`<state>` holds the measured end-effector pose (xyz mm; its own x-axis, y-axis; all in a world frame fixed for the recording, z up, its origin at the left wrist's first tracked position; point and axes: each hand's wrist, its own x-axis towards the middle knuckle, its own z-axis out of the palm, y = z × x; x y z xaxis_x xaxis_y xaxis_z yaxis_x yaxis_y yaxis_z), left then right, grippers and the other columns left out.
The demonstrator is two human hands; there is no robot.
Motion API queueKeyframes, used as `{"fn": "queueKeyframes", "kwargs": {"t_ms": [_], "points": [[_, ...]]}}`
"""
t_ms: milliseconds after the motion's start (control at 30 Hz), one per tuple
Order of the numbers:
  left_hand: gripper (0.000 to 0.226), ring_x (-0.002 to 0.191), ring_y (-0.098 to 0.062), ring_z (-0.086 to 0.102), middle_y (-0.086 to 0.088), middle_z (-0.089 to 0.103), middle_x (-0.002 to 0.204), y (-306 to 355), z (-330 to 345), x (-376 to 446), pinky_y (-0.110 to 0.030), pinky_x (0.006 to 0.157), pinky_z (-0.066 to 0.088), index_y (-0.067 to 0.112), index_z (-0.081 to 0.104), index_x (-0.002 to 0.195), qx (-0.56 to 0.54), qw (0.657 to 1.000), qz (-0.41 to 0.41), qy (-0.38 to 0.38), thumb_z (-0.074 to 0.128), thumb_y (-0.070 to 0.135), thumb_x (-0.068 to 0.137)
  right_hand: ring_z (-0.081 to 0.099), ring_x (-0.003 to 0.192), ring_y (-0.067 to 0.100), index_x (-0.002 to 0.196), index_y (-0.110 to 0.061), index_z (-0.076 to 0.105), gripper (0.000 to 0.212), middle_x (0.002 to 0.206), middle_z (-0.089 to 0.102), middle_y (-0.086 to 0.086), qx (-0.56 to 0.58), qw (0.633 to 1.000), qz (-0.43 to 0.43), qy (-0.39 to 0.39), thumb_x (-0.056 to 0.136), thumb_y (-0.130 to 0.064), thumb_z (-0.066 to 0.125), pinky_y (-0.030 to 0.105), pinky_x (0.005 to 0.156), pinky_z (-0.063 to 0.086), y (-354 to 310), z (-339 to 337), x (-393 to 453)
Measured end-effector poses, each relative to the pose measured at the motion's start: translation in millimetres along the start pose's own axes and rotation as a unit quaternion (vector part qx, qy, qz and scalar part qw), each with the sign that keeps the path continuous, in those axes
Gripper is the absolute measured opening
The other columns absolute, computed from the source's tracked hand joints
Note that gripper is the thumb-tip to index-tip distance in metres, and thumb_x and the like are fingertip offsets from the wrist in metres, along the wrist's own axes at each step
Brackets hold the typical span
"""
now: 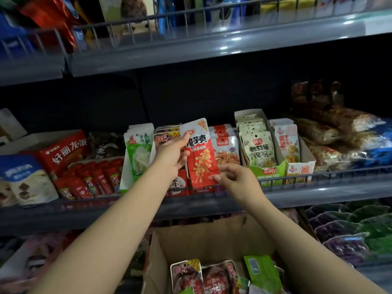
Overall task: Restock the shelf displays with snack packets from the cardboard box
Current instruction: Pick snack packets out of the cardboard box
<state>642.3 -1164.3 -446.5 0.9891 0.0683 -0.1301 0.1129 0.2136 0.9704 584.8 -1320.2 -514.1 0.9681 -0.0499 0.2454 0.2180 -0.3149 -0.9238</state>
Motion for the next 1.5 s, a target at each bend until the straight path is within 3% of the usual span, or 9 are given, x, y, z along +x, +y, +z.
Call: {"fn": "queueKeyframes", "kwargs": {"t_ms": [167,300,533,700,867,1000,1100,1333,1500], "points": [[0.025,0.055,-0.004,0.055,0.0,0.065,0.085,10.9,6.7,19.5,-0.014,0.047,0.047,0.018,0.064,0.104,0.013,0.998,0.059,0.025,0.069,0.031,0.084,0.058,0.099,0.006,0.132,-0.02,0.052,0.042,0.11,0.063,-0.01,-0.068,0.997,0.007,0.023,0.091,-0.016,0.061,0.016,0.078,0.049,7.2,9.5,15.6],[0.019,0.061,-0.005,0.056,0.001,0.066,0.085,9.9,7.9,32.3,-0.016,0.052,0.048,0.019,0.064,0.1,0.039,0.993,0.101,0.052,0.068,0.03,0.086,0.046,0.127,0.015,0.134,-0.029,0.05,0.044,0.131,0.057,-0.004,-0.168,0.985,-0.018,0.035,0.091,-0.024,0.059,0.036,0.106,0.04,19.7,17.1,18.6],[0.007,0.069,-0.009,0.066,0.005,0.067,0.092,-11.8,5.7,53.6,-0.018,0.047,0.04,0.019,0.061,0.096,0.178,0.976,0.118,0.045,0.063,0.023,0.09,0.031,0.131,0.012,0.131,-0.032,0.053,0.037,0.142,0.043,-0.014,-0.307,0.95,-0.05,0.008,0.094,-0.03,0.052,0.026,0.104,0.015,24.7,24.8,15.0],[0.013,0.066,-0.008,0.064,0.005,0.066,0.075,-17.8,2.4,66.4,-0.025,0.063,0.051,0.015,0.063,0.098,0.349,0.924,0.143,0.065,0.068,0.016,0.086,0.027,0.132,0.011,0.131,-0.035,0.051,0.038,0.143,0.039,-0.018,-0.317,0.948,-0.038,0.006,0.094,-0.03,0.051,0.029,0.105,0.013,26.2,25.4,14.0],[0.027,0.085,-0.013,0.055,0.005,0.058,0.103,-20.5,4.7,74.3,-0.026,0.072,0.046,0.022,0.064,0.102,0.486,0.852,0.169,0.096,0.076,0.023,0.078,0.025,0.133,0.012,0.133,-0.035,0.049,0.041,0.145,0.037,-0.017,-0.32,0.947,-0.038,-0.003,0.092,-0.032,0.053,0.031,0.107,0.012,25.2,24.9,13.4],[0.031,0.097,-0.017,0.057,0.0,0.059,0.113,-27.8,1.7,80.0,-0.035,0.085,0.051,0.02,0.062,0.101,0.479,0.855,0.174,0.095,0.078,0.022,0.076,0.024,0.134,0.012,0.134,-0.035,0.048,0.042,0.146,0.036,-0.017,-0.317,0.948,-0.037,-0.006,0.092,-0.031,0.053,0.031,0.107,0.012,25.2,23.9,12.3],[0.032,0.097,-0.018,0.056,-0.001,0.058,0.112,-30.9,-0.5,78.5,-0.032,0.077,0.047,0.022,0.053,0.097,0.479,0.854,0.177,0.098,0.078,0.021,0.076,0.024,0.134,0.012,0.136,-0.035,0.047,0.044,0.147,0.035,-0.017,-0.315,0.948,-0.035,-0.011,0.093,-0.03,0.053,0.031,0.107,0.014,24.4,23.9,11.8],[0.048,0.098,-0.023,0.057,-0.006,0.056,0.116,-38.1,-4.4,52.7,-0.036,0.081,0.051,0.014,0.05,0.124,0.433,0.866,0.225,0.105,0.07,0.027,0.083,0.02,0.135,0.012,0.137,-0.034,0.045,0.046,0.147,0.037,-0.016,-0.306,0.951,-0.052,0.002,0.092,-0.031,0.054,0.034,0.111,0.012,26.1,26.1,2.0],[0.037,0.097,-0.009,0.053,0.003,0.048,0.114,-59.9,-10.3,-1.6,-0.017,0.086,0.044,0.017,0.055,0.119,0.367,0.875,0.306,0.084,0.069,0.021,0.085,0.03,0.126,0.009,0.128,-0.03,0.056,0.04,0.131,0.054,-0.014,-0.27,0.955,-0.108,0.052,0.088,-0.026,0.061,0.023,0.092,0.016,29.7,22.0,-20.0]]}}
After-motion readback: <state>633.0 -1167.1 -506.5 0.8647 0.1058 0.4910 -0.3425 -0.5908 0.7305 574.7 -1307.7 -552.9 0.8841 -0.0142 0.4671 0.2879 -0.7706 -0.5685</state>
